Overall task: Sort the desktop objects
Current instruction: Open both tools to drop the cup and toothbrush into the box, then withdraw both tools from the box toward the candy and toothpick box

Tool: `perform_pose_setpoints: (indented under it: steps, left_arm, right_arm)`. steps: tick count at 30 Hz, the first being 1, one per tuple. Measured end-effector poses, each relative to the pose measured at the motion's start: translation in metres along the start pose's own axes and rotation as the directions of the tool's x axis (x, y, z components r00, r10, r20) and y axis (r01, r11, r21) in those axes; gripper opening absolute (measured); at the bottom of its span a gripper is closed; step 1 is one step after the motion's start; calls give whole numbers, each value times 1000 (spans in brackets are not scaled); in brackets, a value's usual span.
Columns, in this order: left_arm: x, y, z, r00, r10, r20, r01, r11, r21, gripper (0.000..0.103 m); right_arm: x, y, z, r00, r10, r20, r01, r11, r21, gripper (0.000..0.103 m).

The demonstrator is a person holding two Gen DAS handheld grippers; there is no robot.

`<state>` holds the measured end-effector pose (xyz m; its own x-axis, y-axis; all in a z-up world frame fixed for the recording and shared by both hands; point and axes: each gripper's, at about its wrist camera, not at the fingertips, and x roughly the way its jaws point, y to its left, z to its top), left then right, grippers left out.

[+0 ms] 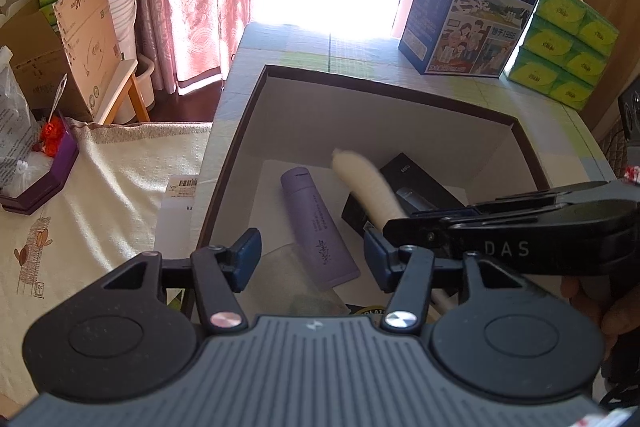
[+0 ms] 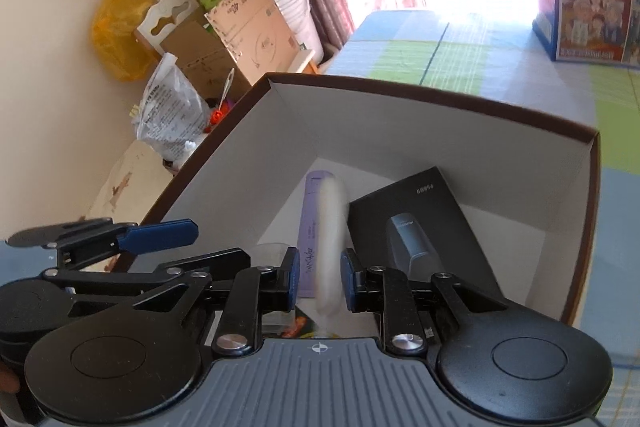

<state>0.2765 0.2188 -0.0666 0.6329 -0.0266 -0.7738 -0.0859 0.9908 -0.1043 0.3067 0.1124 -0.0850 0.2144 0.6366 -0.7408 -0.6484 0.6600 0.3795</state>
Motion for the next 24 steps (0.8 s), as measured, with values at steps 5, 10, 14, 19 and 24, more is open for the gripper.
perform_pose_setpoints:
  steps: [5,10,14,19,24]
  left_arm:
    - [-4,-2,-2,1000,-9,0,9,1000,-4,58]
    - [-13,-6,-6,1000,-15,-1,15,1000,9,67]
    - [-24,-9,-13,1000,-16,-2,16,1000,9,81]
    - [-40,-19,-22,1000,-19,5,19,999,36,88]
    - [-57,-27,-33,1000,-17,17,16,998,54,90]
  right_arm:
    - [-12,-1,-4,1000,-21,16,22,999,-32,38]
    - [-30,3,-15,998,-55,31,58,993,-105,57]
    - [-45,6,-26,996,-78,50,84,986,-143,68]
    - [-61,12,-40,991,-112,72,124,974,-187,82]
    - [-74,20,-51,987,-135,90,152,963,-224,91]
